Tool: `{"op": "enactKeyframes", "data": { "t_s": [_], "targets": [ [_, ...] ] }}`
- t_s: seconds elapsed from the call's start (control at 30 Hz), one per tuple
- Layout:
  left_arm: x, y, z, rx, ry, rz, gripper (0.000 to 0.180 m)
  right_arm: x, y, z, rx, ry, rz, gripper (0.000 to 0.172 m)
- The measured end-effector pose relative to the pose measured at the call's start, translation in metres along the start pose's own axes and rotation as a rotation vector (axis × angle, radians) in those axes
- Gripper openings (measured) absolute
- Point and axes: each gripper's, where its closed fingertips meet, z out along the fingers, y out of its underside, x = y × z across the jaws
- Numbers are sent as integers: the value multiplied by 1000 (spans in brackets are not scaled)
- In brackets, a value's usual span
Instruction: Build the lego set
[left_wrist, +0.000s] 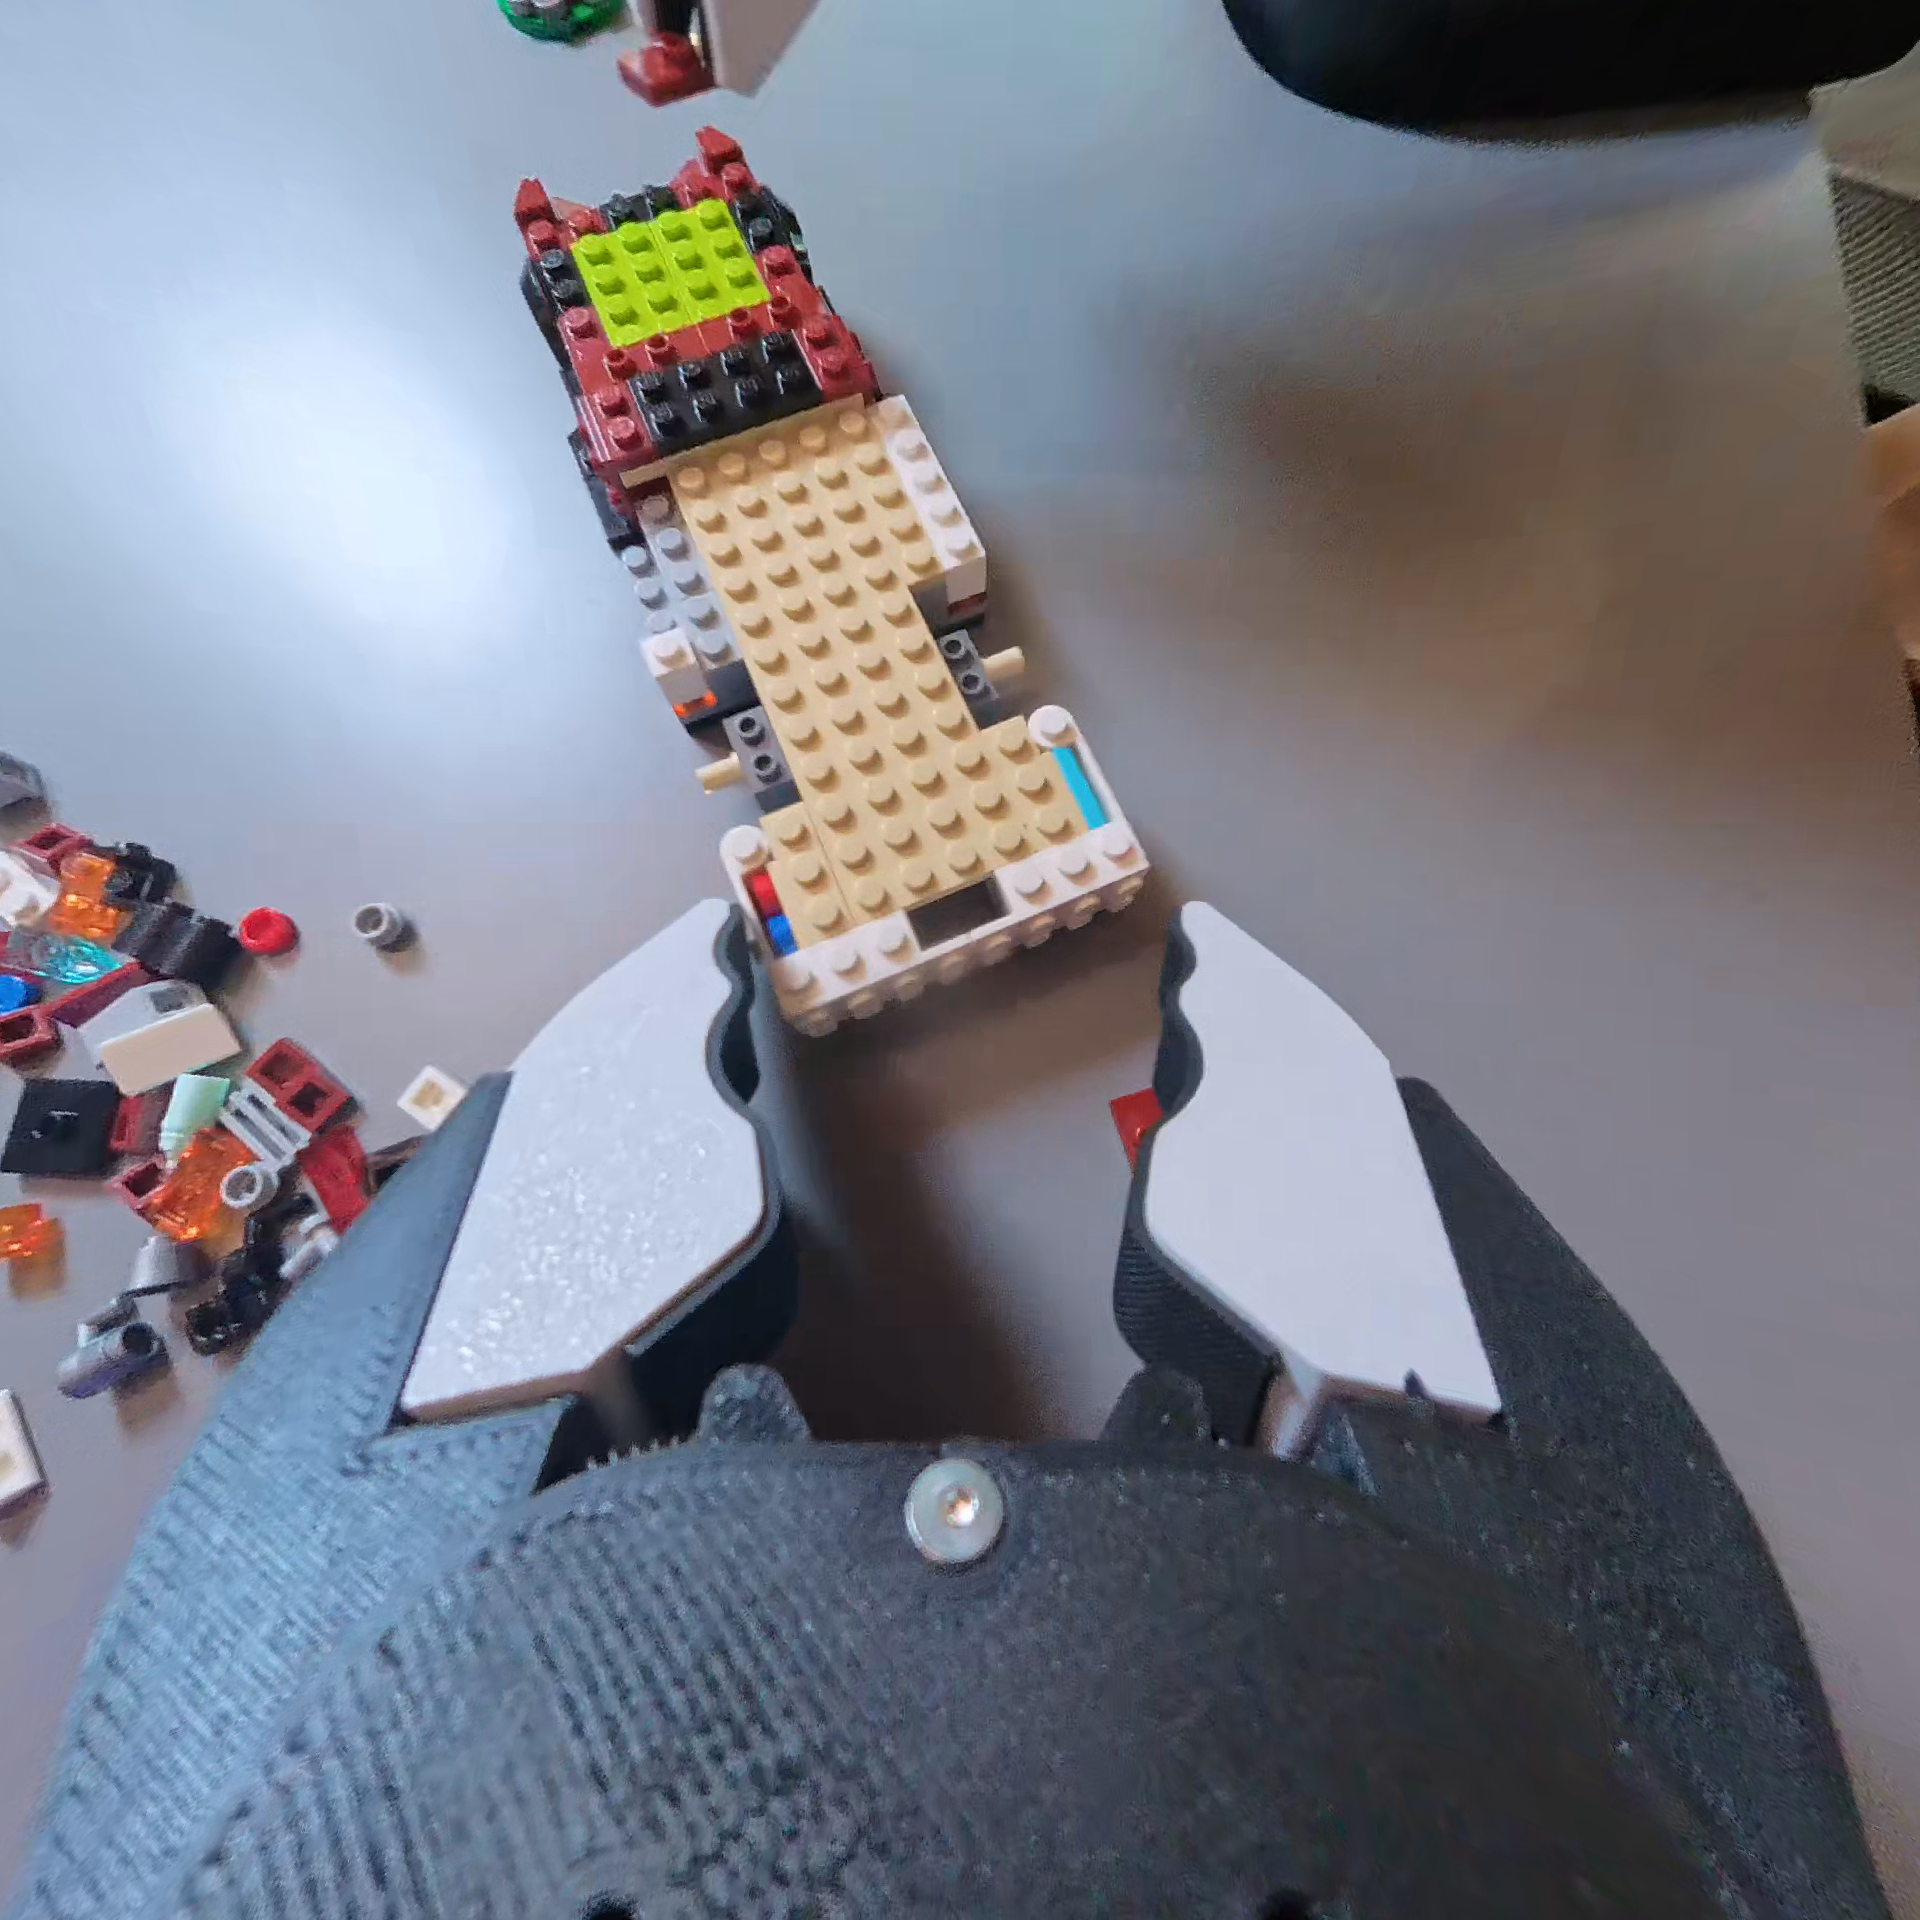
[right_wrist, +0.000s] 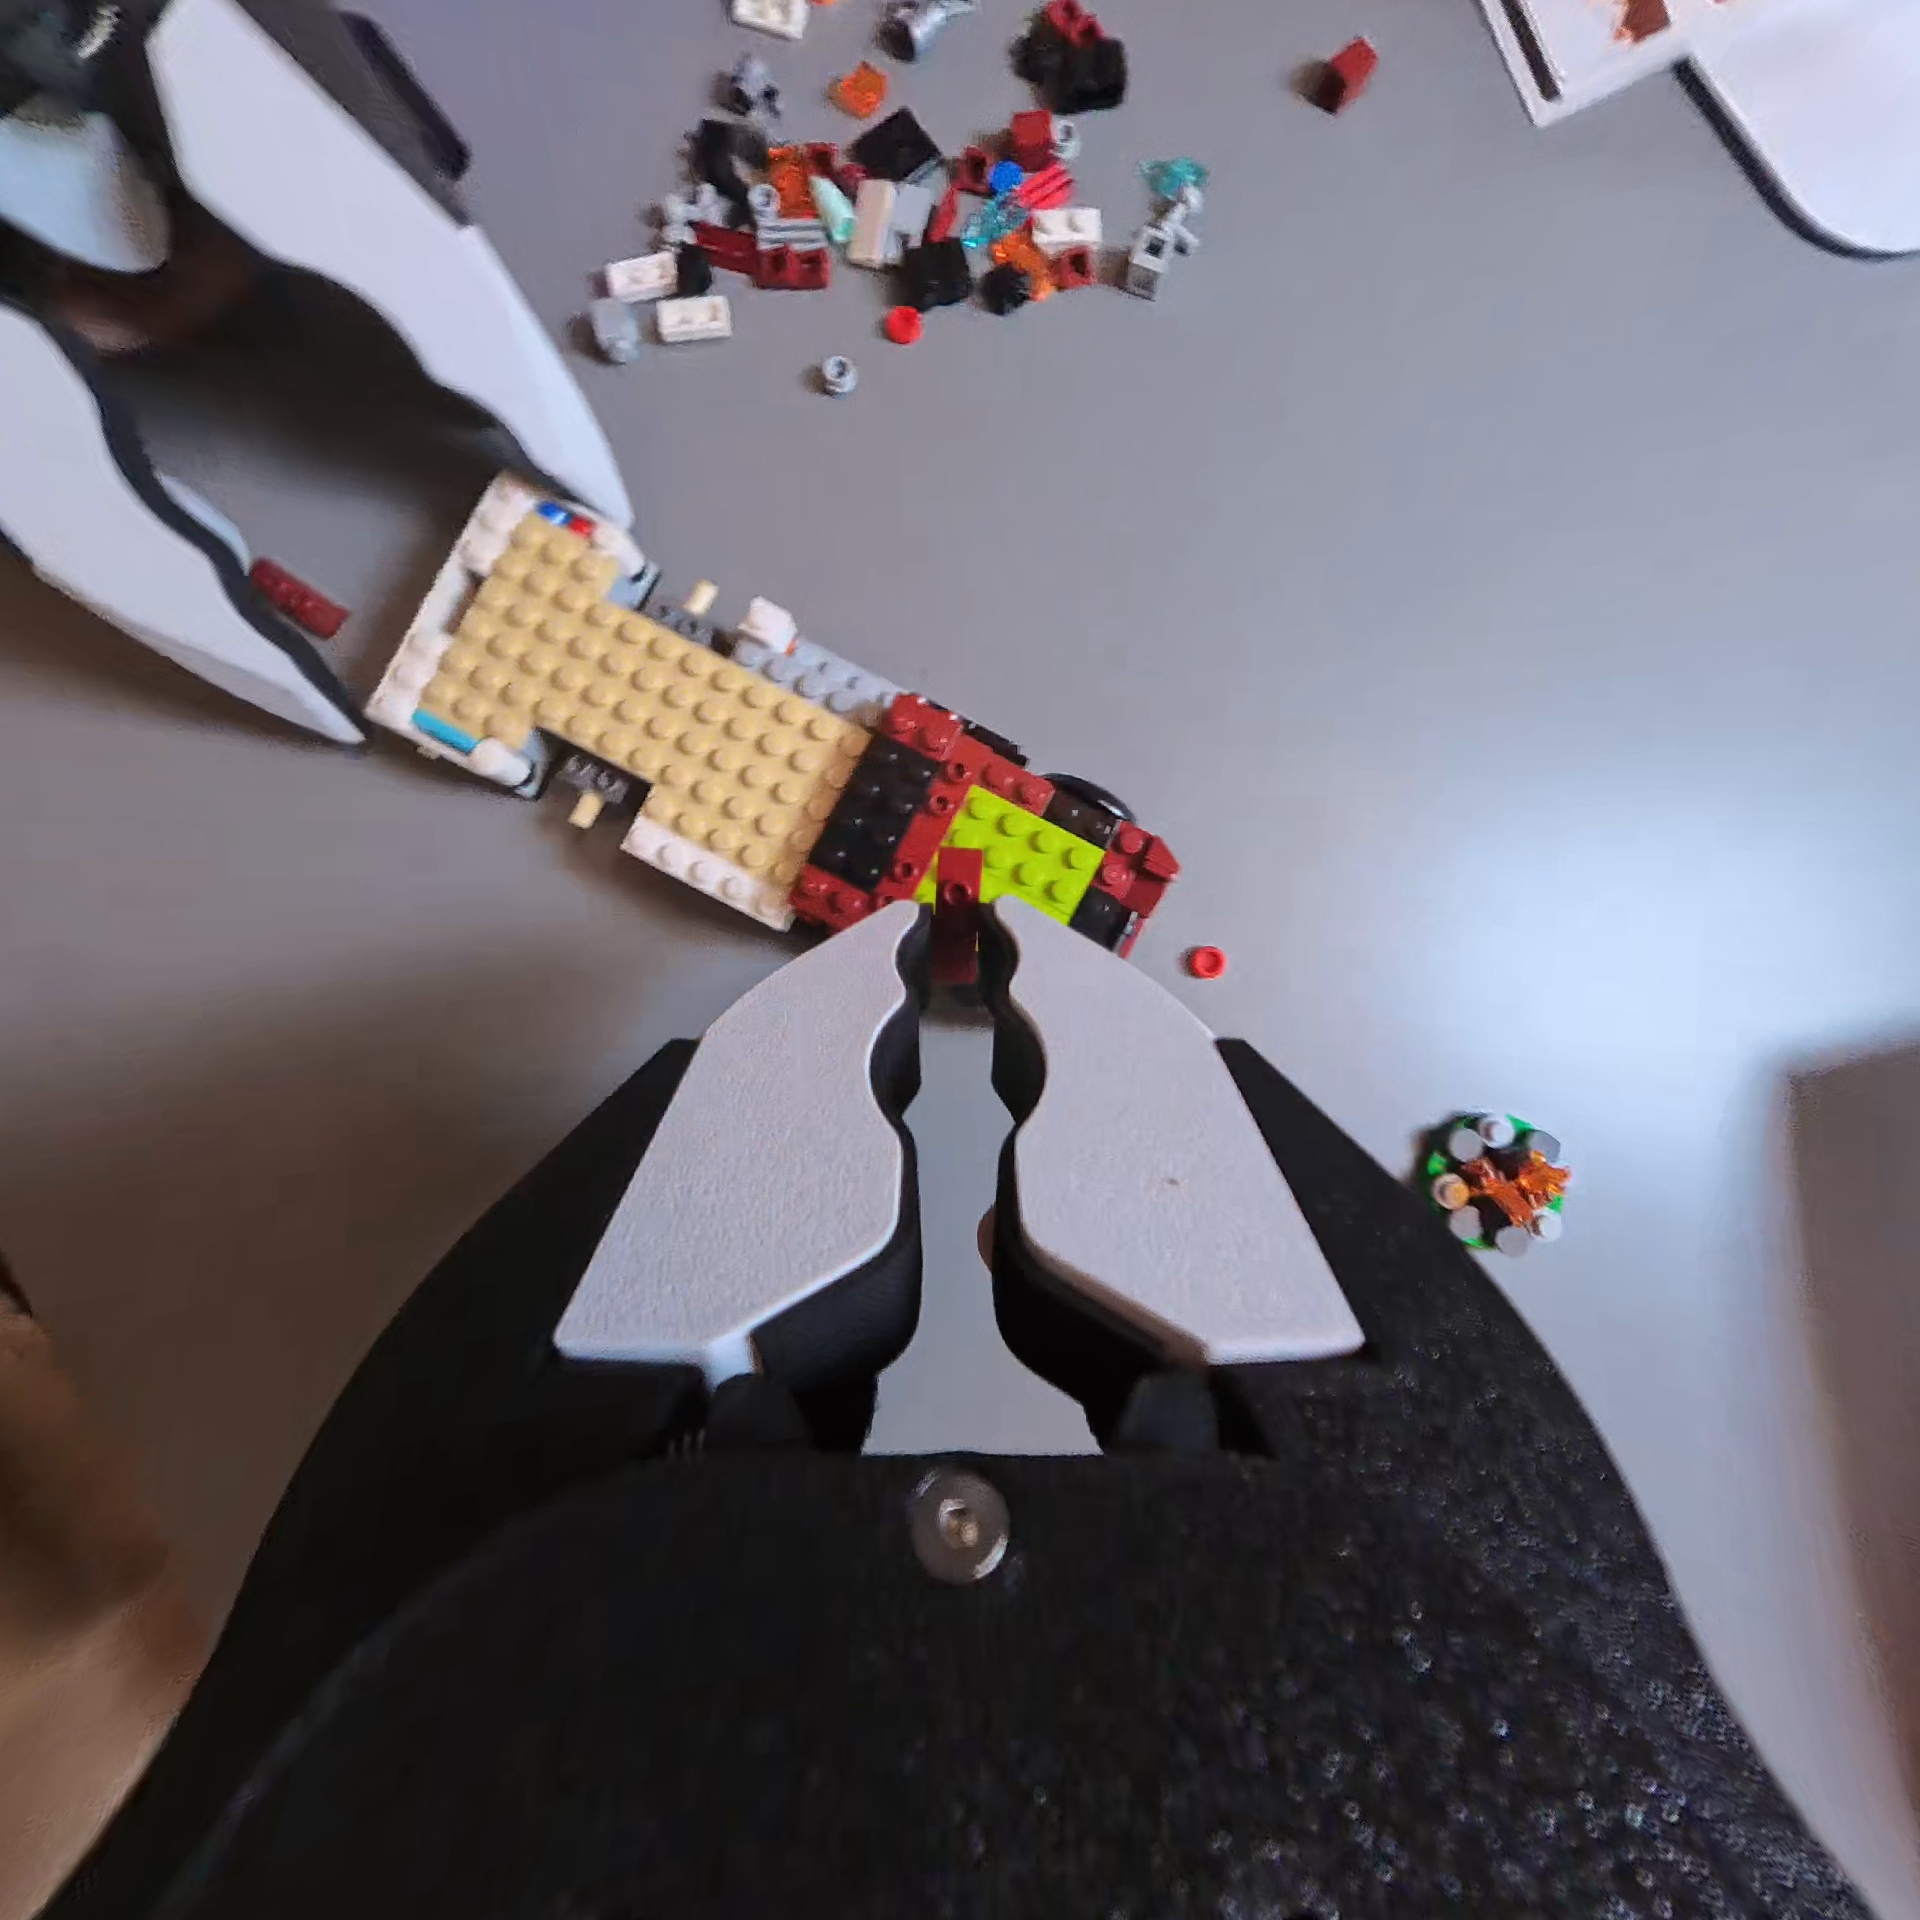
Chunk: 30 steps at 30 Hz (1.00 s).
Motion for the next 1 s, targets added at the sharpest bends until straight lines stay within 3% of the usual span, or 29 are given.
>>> {"op": "enactKeyframes", "data": {
  "t_s": [0.4, 1.0],
  "targets": [
    [15, -5, 4, -2, -2, 114, 42, -4, 15, 19, -77, -77, 98, 8],
    [16, -6, 5, 15, 24, 93, 41, -1, 10, 18, -12, -216, 169, 10]
  ]
}}
